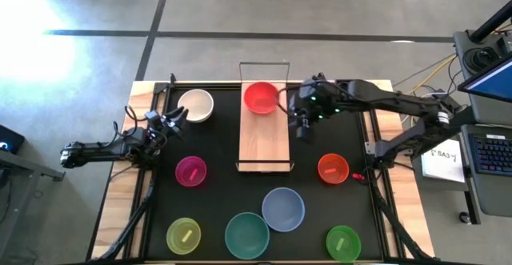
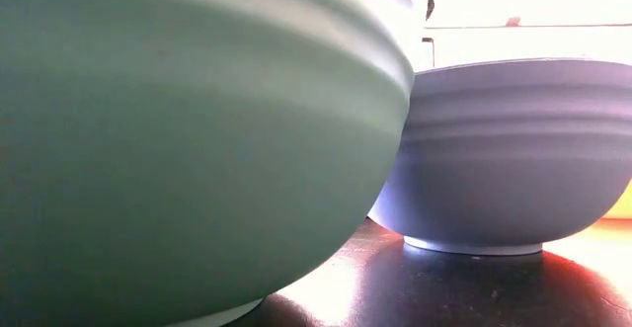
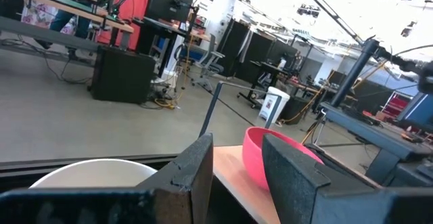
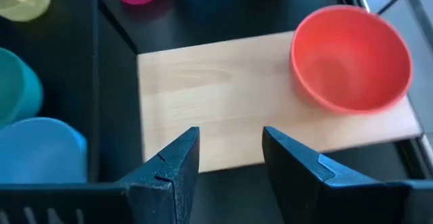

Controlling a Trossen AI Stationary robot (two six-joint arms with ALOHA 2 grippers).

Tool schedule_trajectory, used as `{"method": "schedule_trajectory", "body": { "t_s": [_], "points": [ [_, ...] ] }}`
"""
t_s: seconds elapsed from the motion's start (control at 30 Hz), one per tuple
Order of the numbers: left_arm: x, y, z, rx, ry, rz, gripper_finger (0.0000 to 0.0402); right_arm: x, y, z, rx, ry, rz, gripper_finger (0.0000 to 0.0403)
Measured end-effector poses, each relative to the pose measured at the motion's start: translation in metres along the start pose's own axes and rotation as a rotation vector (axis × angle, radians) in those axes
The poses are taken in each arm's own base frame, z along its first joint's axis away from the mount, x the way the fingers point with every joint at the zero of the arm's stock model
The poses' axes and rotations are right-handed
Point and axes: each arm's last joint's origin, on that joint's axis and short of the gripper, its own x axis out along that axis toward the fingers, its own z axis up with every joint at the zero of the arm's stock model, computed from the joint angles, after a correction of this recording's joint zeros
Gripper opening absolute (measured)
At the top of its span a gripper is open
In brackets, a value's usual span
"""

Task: Place and stack bowls onto a shelf
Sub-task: Stack the large white bowl on top of the large orange bowl on the shelf

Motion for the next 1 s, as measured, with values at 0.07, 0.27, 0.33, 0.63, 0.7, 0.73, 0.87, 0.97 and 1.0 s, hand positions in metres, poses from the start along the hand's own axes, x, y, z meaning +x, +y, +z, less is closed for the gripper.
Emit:
{"method": "schedule_trajectory", "body": {
  "t_s": [0.07,0.27,0.33,0.63,0.7,0.73,0.87,0.97,1.0],
  "points": [
    [0.0,0.0,0.0,-0.005,-0.004,0.0,0.0111,-0.009,0.005,-0.005,0.016,-0.011,-0.002,0.015],
    [0.0,0.0,0.0,-0.001,-0.001,0.001,0.0111,-0.021,0.009,-0.028,0.097,-0.002,-0.083,0.015],
    [0.0,0.0,0.001,-0.005,-0.009,0.014,0.0111,-0.022,0.008,-0.036,0.129,0.002,-0.102,0.0148],
    [0.001,-0.004,0.0,0.081,0.086,-0.063,0.0109,-0.018,0.007,-0.065,0.249,0.037,-0.113,0.0148],
    [0.001,-0.004,0.002,0.104,0.15,-0.042,0.0107,-0.018,0.007,-0.068,0.255,0.042,-0.114,0.0148],
    [0.001,-0.005,0.003,0.113,0.187,-0.033,0.0106,-0.018,0.007,-0.069,0.256,0.042,-0.114,0.0148],
    [0.001,-0.008,0.011,0.183,0.311,-0.01,0.0097,-0.02,0.007,-0.071,0.267,0.037,-0.113,0.0148],
    [0.001,-0.009,0.014,0.297,0.416,0.03,0.0091,-0.02,0.007,-0.071,0.268,0.036,-0.113,0.0145],
    [0.001,-0.009,0.014,0.314,0.448,0.045,0.0089,-0.02,0.007,-0.071,0.272,0.037,-0.113,0.0144]
  ]
}}
